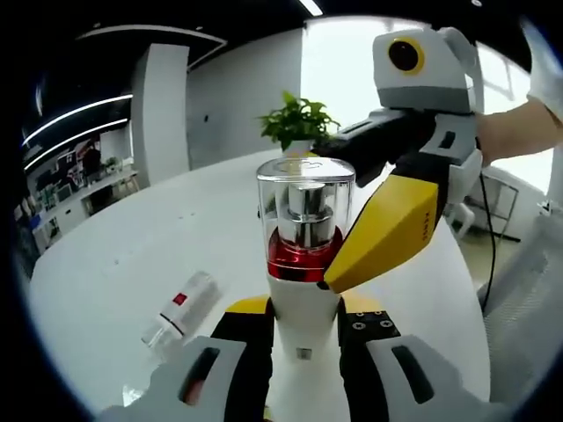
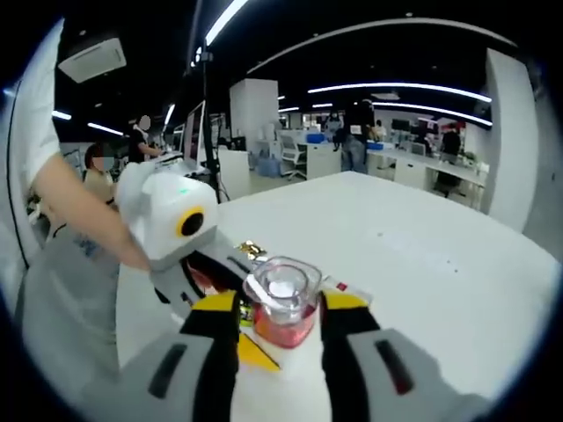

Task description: Arrange the skincare products in the storage area until every visible bottle or jar stands upright without overlapping.

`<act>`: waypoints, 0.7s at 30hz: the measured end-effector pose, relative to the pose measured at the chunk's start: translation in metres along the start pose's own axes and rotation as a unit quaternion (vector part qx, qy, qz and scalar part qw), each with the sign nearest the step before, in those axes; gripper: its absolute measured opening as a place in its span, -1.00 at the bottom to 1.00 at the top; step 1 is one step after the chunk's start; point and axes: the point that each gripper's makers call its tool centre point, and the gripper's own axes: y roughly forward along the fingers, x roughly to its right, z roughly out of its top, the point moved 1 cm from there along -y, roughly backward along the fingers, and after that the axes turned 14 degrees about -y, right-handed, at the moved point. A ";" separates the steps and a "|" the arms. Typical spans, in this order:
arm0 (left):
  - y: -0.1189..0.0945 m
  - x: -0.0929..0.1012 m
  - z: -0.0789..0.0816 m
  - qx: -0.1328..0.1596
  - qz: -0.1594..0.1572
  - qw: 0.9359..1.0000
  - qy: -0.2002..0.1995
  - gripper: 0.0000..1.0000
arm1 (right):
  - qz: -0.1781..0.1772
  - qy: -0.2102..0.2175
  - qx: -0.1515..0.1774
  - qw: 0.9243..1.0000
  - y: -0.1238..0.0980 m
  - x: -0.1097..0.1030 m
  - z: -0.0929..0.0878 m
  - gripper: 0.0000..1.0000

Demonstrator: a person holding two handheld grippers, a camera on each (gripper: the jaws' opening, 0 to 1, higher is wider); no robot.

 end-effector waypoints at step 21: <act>0.022 -0.006 0.016 -0.052 -0.128 0.989 0.060 -0.50 | -0.014 -0.006 -0.008 1.000 0.006 0.028 -0.014 -0.35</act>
